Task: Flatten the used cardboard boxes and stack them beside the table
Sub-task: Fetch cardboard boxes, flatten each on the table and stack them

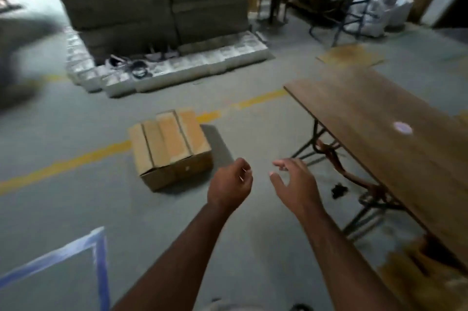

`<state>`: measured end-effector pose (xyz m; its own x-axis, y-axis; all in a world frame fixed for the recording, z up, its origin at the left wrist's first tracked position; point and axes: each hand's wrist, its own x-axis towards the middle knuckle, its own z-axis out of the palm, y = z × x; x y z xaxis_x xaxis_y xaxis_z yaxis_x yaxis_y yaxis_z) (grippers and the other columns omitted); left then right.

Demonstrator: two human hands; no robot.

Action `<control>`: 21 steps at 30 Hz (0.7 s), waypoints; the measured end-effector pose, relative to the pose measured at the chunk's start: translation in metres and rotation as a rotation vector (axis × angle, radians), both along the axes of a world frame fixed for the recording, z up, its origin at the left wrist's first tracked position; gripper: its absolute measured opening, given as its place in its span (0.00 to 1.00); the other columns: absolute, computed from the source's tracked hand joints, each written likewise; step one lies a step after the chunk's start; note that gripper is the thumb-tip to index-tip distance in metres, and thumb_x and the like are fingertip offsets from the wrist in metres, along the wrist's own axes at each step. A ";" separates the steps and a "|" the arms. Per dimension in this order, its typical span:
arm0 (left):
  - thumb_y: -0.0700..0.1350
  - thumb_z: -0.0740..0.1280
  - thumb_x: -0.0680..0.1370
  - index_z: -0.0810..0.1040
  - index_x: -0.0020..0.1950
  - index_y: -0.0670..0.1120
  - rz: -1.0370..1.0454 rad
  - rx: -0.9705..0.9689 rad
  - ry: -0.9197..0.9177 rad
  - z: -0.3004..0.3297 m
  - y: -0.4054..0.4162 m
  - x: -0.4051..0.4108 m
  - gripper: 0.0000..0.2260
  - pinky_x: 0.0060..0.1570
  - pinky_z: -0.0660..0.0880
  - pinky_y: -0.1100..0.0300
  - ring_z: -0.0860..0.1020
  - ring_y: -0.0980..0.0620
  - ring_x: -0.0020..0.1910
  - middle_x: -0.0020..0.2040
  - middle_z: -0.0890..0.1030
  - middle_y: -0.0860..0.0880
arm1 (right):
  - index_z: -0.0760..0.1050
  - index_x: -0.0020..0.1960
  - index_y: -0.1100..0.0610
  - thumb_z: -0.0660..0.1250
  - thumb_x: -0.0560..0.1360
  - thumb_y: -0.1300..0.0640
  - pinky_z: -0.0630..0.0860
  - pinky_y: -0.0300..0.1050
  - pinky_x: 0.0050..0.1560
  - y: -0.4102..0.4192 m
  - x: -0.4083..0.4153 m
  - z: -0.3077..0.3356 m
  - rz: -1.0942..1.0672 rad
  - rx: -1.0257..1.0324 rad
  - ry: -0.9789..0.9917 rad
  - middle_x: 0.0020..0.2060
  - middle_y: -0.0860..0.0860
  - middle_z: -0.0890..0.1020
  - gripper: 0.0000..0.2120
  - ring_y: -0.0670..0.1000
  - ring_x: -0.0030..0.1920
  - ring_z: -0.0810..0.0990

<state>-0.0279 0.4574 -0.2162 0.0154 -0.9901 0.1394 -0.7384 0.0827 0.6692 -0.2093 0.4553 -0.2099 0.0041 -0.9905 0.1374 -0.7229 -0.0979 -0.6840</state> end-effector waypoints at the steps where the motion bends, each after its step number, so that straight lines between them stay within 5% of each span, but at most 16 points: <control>1: 0.48 0.67 0.79 0.80 0.49 0.50 0.051 0.001 -0.001 0.000 -0.001 0.025 0.04 0.39 0.79 0.52 0.80 0.49 0.38 0.40 0.83 0.50 | 0.82 0.55 0.54 0.62 0.73 0.43 0.75 0.45 0.59 -0.010 0.025 0.000 0.063 -0.007 -0.004 0.52 0.50 0.81 0.20 0.53 0.55 0.81; 11: 0.45 0.69 0.80 0.80 0.47 0.48 0.387 0.079 0.055 -0.040 -0.053 0.156 0.02 0.37 0.79 0.51 0.78 0.54 0.36 0.37 0.81 0.52 | 0.81 0.58 0.54 0.71 0.77 0.51 0.70 0.41 0.54 -0.134 0.140 -0.037 0.305 0.101 0.006 0.55 0.52 0.81 0.12 0.52 0.55 0.80; 21: 0.45 0.69 0.79 0.80 0.51 0.49 0.597 0.352 0.100 -0.107 -0.250 0.219 0.02 0.42 0.79 0.55 0.79 0.55 0.42 0.42 0.81 0.53 | 0.80 0.59 0.54 0.71 0.79 0.54 0.71 0.43 0.52 -0.361 0.185 -0.118 0.394 0.327 0.084 0.56 0.51 0.80 0.10 0.53 0.57 0.78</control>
